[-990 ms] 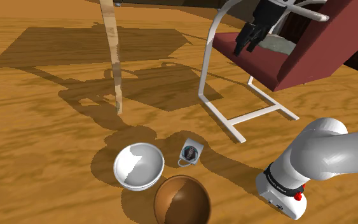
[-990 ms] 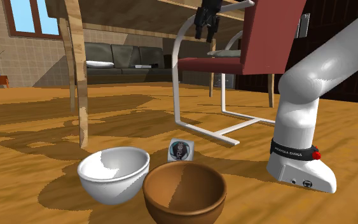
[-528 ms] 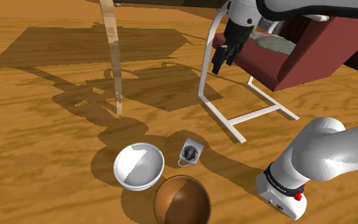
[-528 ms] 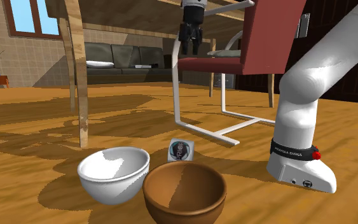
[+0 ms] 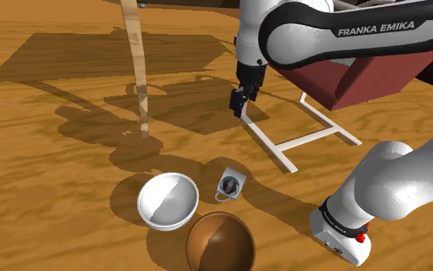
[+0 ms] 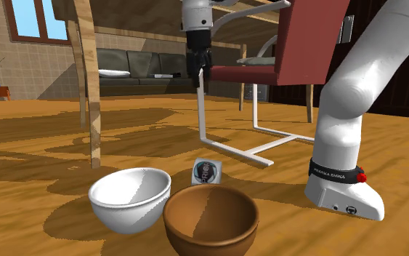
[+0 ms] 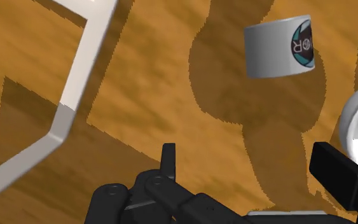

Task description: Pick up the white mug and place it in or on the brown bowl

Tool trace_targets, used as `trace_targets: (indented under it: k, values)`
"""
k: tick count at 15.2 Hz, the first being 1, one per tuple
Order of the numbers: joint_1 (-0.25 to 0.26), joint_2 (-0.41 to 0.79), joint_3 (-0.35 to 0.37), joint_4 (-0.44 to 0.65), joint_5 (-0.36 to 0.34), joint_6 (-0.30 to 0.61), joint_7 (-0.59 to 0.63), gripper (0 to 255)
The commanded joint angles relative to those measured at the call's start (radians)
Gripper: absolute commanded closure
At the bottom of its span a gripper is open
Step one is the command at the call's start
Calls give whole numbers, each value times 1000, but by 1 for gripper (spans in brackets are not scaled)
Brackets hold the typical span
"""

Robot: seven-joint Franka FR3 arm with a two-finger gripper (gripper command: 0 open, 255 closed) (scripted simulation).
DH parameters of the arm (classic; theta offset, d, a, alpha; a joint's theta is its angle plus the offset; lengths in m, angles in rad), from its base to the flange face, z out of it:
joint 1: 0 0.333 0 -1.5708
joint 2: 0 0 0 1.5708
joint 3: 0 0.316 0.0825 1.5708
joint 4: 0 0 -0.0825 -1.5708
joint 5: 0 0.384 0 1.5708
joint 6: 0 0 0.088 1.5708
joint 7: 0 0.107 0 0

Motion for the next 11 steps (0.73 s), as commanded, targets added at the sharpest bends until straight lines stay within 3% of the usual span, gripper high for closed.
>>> trace_targets:
  k: [1,11]
  values:
    - [9,67,42,9,-19,20,27,0]
    - [59,397,207,59,-167,69,174,0]
